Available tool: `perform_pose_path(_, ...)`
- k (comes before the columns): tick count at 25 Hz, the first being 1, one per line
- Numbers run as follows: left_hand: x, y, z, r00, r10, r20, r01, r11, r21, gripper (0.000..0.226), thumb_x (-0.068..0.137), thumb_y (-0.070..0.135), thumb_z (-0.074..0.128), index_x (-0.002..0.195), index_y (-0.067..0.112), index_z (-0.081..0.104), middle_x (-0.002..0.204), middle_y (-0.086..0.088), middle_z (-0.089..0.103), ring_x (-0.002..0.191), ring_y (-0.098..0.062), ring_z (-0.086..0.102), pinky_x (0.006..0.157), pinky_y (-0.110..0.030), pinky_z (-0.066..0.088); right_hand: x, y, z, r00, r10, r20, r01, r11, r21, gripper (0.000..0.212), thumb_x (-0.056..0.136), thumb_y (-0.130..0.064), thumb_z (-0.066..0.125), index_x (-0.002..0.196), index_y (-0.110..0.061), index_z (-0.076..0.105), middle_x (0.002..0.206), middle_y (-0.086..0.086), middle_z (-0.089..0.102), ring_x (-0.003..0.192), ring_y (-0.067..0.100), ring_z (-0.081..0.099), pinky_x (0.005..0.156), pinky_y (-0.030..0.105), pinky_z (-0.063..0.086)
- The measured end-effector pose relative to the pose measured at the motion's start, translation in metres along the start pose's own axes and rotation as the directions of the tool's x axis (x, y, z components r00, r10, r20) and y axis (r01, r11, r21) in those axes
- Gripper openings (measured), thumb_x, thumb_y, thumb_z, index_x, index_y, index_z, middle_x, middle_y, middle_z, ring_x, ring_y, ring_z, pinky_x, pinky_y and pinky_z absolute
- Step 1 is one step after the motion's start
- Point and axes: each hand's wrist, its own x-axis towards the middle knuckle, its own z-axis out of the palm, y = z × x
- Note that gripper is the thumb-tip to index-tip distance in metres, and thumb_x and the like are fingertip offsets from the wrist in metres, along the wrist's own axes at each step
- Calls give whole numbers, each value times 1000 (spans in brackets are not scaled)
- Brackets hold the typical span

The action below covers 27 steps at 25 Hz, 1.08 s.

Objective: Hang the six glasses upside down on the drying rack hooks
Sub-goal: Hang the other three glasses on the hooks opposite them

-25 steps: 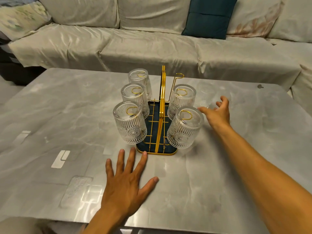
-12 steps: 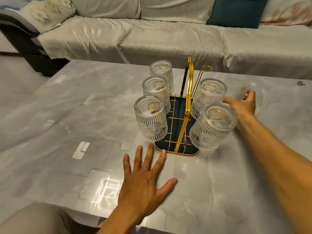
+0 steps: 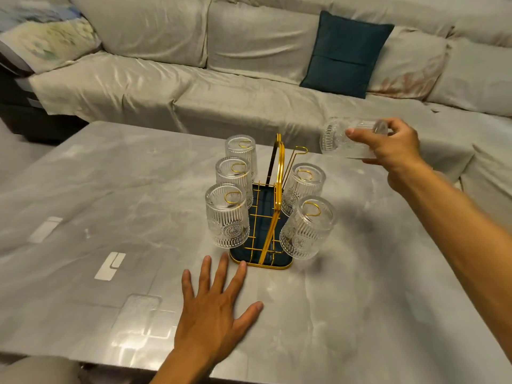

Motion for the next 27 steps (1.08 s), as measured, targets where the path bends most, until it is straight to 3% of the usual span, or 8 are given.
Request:
perform_pose_path(5, 3, -1, 5, 1000, -3, -5, 3, 1000, -13, 79, 74, 89, -4, 141, 51, -25, 155, 6, -31, 139, -27, -34, 110, -60, -22, -1, -21, 28, 966, -251, -65, 225, 936, -270, 75, 55, -52, 86, 113, -24, 48, 107, -1, 55, 94, 18, 55, 75, 34, 52)
perform_pose_path(10, 5, -1, 4, 998, 23, -59, -22, 1000, 13, 77, 83, 81, 31, 145, 35, 40, 153, -6, 35, 145, -37, 20, 106, -59, 11, 0, -14, 64, 928, -368, 49, 356, 845, -399, 62, 62, -41, 86, 111, -18, 53, 111, 5, 62, 91, 17, 54, 74, 32, 49)
perform_pose_path(12, 8, -3, 8, 994, 36, -107, -35, 999, 11, 78, 81, 82, 33, 141, 35, 46, 155, -6, 33, 146, -28, 5, 106, -58, 11, 3, -7, 73, 932, -354, 84, 356, 838, -413, 59, 63, -36, 86, 110, -17, 54, 111, 6, 63, 93, 20, 57, 78, 36, 51)
perform_pose_path(15, 15, -5, 12, 980, 48, -192, -49, 999, 1, 79, 77, 85, 30, 139, 37, 40, 162, 4, -12, 145, -19, -20, 109, -53, 0, 7, 6, 81, 941, -316, 119, 336, 849, -409, 56, 64, -34, 86, 109, -19, 56, 112, 6, 63, 95, 21, 57, 79, 40, 52)
perform_pose_path(17, 16, -5, 13, 977, 52, -208, -53, 999, 2, 80, 76, 86, 29, 138, 37, 35, 158, 10, -27, 144, -18, -25, 109, -52, -3, 9, 12, 86, 940, -309, 146, 342, 844, -413, 56, 64, -34, 86, 108, -19, 56, 112, 4, 63, 92, 17, 55, 75, 34, 49)
perform_pose_path(21, 14, -5, 18, 980, 36, -194, -33, 999, 16, 79, 78, 85, 28, 143, 40, 30, 156, 10, -16, 144, -18, -17, 110, -56, -1, 13, 18, 94, 946, -264, 190, 322, 841, -435, 58, 62, -32, 88, 109, -19, 56, 115, 3, 61, 94, 17, 53, 75, 32, 45)
perform_pose_path(25, 12, -4, 16, 991, 27, -131, -24, 999, 27, 79, 80, 83, 29, 142, 36, 44, 157, -6, 30, 141, -23, -3, 105, -60, 12, 16, 21, 100, 957, -176, 232, 264, 859, -439, 61, 61, -28, 88, 112, -17, 56, 117, 5, 60, 101, 22, 55, 80, 36, 49)
perform_pose_path(27, 13, -5, 17, 990, 31, -136, -30, 999, 15, 79, 80, 83, 29, 143, 37, 43, 160, -6, 23, 141, -24, -2, 105, -61, 12, 17, 22, 103, 957, -140, 255, 247, 854, -459, 62, 60, -26, 89, 111, -16, 55, 115, 5, 60, 98, 22, 55, 76, 34, 48)
